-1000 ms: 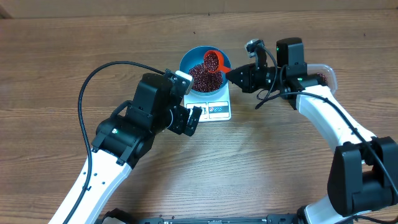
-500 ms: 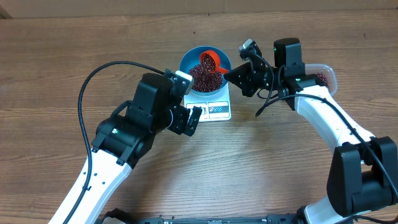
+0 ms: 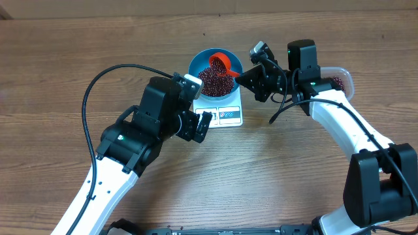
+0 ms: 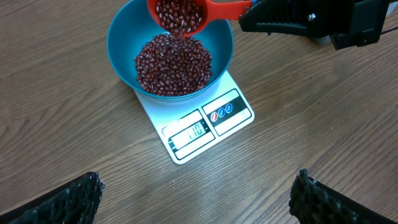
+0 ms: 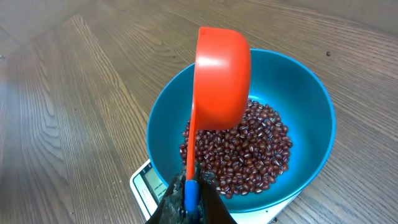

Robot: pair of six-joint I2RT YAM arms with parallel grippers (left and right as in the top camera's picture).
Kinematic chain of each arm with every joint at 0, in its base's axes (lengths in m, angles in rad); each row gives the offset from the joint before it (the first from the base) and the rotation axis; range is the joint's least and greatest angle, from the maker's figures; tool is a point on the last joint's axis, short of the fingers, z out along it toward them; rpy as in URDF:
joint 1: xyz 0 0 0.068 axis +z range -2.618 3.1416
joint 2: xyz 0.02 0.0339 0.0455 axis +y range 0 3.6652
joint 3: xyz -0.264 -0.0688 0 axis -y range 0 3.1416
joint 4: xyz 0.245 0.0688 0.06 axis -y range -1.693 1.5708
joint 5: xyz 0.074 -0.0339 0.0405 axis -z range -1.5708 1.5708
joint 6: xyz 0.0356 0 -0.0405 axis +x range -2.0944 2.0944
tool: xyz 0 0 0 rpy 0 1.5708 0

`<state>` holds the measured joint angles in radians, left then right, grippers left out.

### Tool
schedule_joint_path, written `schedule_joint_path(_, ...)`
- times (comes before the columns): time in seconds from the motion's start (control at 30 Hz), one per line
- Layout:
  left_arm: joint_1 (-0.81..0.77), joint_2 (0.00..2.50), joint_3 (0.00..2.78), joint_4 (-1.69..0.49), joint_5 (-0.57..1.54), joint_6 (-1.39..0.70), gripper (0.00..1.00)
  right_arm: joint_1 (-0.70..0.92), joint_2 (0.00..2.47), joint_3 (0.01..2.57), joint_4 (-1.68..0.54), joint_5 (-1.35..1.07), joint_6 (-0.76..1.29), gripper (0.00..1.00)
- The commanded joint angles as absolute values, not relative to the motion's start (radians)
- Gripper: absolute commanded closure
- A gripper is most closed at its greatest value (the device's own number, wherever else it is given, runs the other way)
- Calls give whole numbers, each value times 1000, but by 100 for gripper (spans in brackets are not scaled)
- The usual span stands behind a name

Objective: Scoop item into bowl and weigh 150g on scale
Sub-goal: 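Tilt the red scoop to pour beans into the teal bowl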

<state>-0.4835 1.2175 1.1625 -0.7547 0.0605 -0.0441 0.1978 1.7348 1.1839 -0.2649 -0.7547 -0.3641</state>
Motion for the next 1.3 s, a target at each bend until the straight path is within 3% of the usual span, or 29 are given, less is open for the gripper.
schedule_joint_path(0.0, -478, 1222, 1153, -752, 68, -22, 0, 204, 1745, 1183, -259, -759, -376, 96)
schedule_joint_path(1.27, -478, 1222, 1153, -752, 68, -22, 0, 204, 1745, 1183, -255, -732, -376, 96)
